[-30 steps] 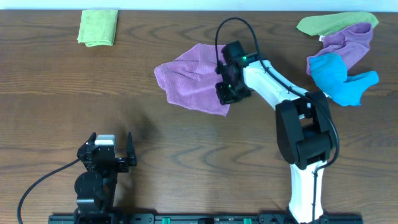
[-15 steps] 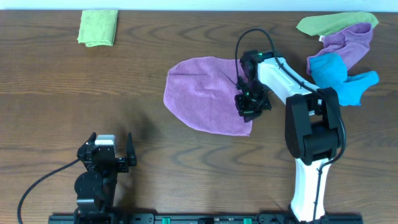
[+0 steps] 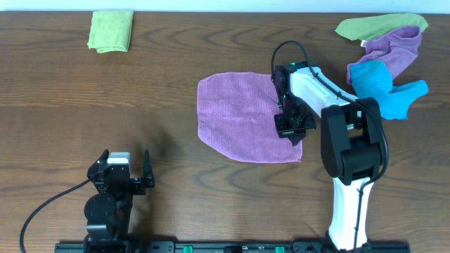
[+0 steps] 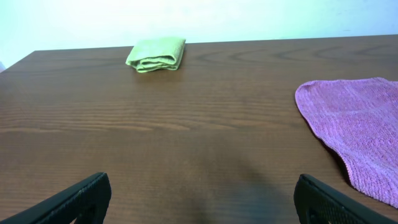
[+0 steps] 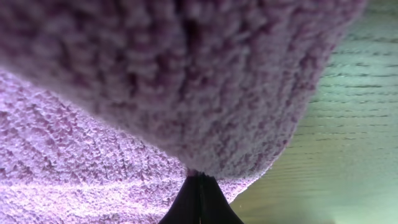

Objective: Fold the cloth
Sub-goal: 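Drag the cloth's right edge rightward with the right gripper to flatten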

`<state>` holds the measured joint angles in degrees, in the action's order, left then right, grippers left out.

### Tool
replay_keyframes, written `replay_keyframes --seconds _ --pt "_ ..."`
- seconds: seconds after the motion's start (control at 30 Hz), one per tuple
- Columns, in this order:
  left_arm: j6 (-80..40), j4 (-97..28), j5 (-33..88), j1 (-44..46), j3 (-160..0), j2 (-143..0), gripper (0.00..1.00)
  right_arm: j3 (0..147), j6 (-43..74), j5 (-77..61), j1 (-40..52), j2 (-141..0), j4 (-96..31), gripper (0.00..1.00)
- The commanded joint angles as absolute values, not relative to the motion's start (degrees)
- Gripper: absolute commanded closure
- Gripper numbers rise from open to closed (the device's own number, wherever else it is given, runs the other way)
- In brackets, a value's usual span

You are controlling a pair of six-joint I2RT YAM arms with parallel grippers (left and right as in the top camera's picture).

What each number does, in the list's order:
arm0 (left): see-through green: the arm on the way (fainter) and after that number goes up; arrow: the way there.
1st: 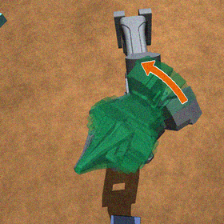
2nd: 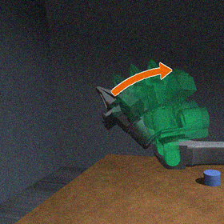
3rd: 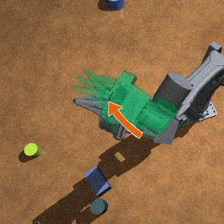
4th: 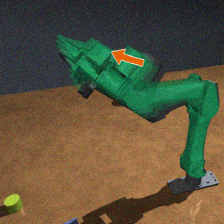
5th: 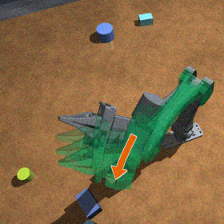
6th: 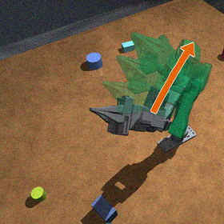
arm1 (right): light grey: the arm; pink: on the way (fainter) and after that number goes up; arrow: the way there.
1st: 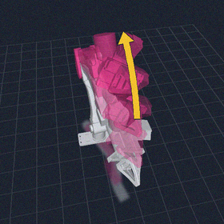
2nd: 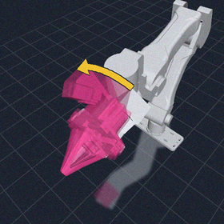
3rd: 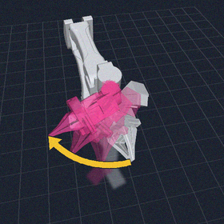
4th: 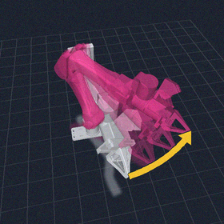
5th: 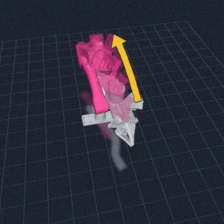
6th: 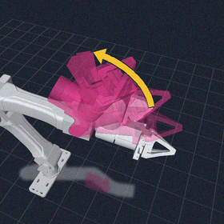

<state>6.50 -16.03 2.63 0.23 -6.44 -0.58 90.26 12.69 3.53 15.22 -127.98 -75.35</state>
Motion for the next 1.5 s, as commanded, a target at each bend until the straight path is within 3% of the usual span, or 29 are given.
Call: replay_keyframes --seconds 0.0,0.63,0.7,0.77,0.83,0.9,0.97,1.13,1.47 --pt "7.7 -16.4 2.57 0.25 -4.99 -0.25 0.05 89.8 14.66 5.54 14.44 -129.69 -72.03 0.98" --pt "7.7 -16.4 2.57 0.25 -4.99 -0.25 0.05 90.02 12.84 4.03 14.63 -99.37 -72.88 0.98" --pt "7.7 -16.4 2.59 0.25 -4.99 -0.25 0.05 90.02 12.75 3.84 14.66 -96.73 -72.66 0.85" --pt "7.7 -16.4 2.59 0.25 -4.99 -0.25 0.05 90.02 12.49 0.6 14.66 -93.6 -72.4 0.6" --pt "7.7 -16.4 2.59 0.25 -4.99 -0.25 0.05 90.02 11.09 -3.97 14.66 -92.12 -71.72 0.45" --pt "7.7 -16.4 2.59 0.25 -4.99 -0.25 0.05 90.02 8.6 -9.82 14.7 -90.72 -71.44 0.22" --pt "7.7 -16.4 2.57 0.25 -4.99 -0.25 0.05 90.02 6.68 -13.67 14.7 -89.67 -72.6 0.12" --pt "7.7 -16.4 2.59 0.25 -4.99 -0.25 0.05 90.0 3.51 -19.0 14.7 -87.7 -75.53 0.05" --pt "5.74 -14.31 4.73 0.34 -4.99 -0.25 0.05 90.0 -1.26 -19.9 14.7 -83.61 -82.39 0.05"
